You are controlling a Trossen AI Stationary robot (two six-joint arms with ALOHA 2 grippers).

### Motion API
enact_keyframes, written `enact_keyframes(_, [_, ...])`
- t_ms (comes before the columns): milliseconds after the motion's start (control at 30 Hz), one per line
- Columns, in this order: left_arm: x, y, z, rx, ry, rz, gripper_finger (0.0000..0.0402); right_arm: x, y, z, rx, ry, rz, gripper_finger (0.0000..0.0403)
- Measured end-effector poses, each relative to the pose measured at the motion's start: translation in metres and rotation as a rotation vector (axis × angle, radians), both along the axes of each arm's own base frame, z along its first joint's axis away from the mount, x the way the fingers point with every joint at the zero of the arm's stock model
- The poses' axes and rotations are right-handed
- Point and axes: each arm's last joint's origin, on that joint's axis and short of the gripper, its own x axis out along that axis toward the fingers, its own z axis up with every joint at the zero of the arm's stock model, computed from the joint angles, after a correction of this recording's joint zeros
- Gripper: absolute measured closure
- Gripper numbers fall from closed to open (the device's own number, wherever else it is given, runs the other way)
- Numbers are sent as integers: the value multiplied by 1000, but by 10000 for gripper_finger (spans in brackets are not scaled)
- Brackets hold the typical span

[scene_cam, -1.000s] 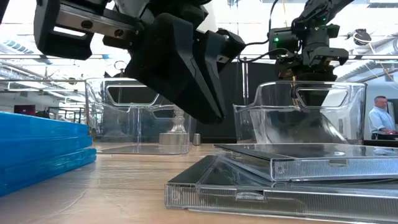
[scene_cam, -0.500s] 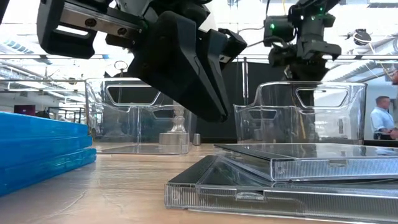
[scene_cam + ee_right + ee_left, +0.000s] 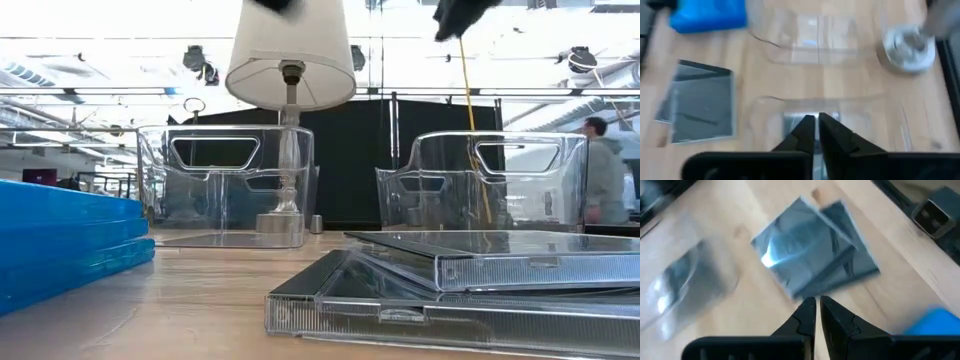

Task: Pick & place jewel cases by type
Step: Put the blue CD case into the left transparent bin

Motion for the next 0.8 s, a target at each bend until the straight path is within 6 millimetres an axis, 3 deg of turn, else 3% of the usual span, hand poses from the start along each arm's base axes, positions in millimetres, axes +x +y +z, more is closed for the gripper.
enact_keyframes(100, [-36,-2,32,2,-40,122,366,0,35,6,-19,-80,45,394])
enact_keyframes(200, [-73,-4,50,-22,-27,248,366,3,70,-2,-61,-74,93,400])
enact_keyframes(400, [-132,-21,55,-51,22,448,366,34,136,-41,-56,-41,154,402])
enact_keyframes(600, [-178,-49,19,-75,39,470,366,74,192,-91,-20,-113,237,402])
enact_keyframes(800, [-216,-61,-35,-214,59,590,366,105,219,-128,-7,-212,282,402])
